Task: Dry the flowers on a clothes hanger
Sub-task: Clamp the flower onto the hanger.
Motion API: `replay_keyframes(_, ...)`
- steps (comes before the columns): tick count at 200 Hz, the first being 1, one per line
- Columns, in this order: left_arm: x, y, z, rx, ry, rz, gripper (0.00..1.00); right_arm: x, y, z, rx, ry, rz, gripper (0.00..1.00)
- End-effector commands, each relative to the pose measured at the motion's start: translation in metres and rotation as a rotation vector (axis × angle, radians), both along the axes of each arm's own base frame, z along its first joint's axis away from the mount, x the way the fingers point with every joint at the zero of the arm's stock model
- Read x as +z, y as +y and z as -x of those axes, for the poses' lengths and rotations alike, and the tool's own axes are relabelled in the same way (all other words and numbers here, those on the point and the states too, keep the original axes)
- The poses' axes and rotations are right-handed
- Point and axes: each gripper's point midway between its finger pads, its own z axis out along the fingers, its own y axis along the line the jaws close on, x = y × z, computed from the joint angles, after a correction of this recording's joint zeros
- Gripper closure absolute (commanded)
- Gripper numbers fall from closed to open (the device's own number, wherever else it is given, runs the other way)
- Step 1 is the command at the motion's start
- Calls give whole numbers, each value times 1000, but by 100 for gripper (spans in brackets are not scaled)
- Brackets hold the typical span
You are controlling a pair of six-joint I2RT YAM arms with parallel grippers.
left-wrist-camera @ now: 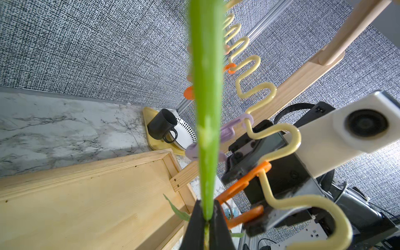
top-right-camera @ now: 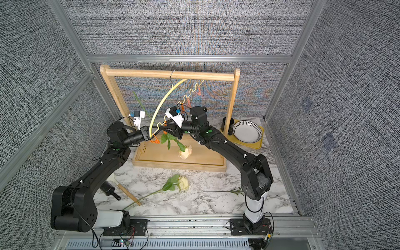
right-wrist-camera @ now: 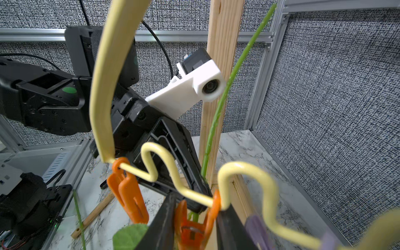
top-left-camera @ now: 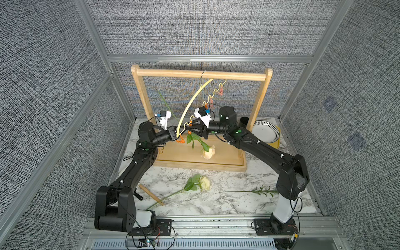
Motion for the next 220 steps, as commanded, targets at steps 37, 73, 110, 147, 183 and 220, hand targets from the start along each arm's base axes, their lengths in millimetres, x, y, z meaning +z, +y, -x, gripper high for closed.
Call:
replay_keyframes(37, -1, 2, -1, 16, -21, -34, 70, 10, -3, 0, -9, -28, -13, 55)
replay_keyframes(73, 0, 3, -3, 22, -20, -43, 50, 6, -6, -1, -13, -24, 2, 53)
replay_keyframes(110, -1, 7, -4, 44, -14, -73, 29, 1, -10, -1, -30, -16, 15, 49)
replay_keyframes(147, -4, 17, -8, 77, -1, -101, 17, -3, -17, -2, -53, -6, 33, 45)
replay_keyframes(183, -6, 26, -8, 112, 8, -135, 10, -14, -24, 3, -55, 5, 65, 43)
replay_keyframes(220, -5, 37, -7, 146, 13, -162, 6, -24, -35, 9, -76, 7, 96, 39)
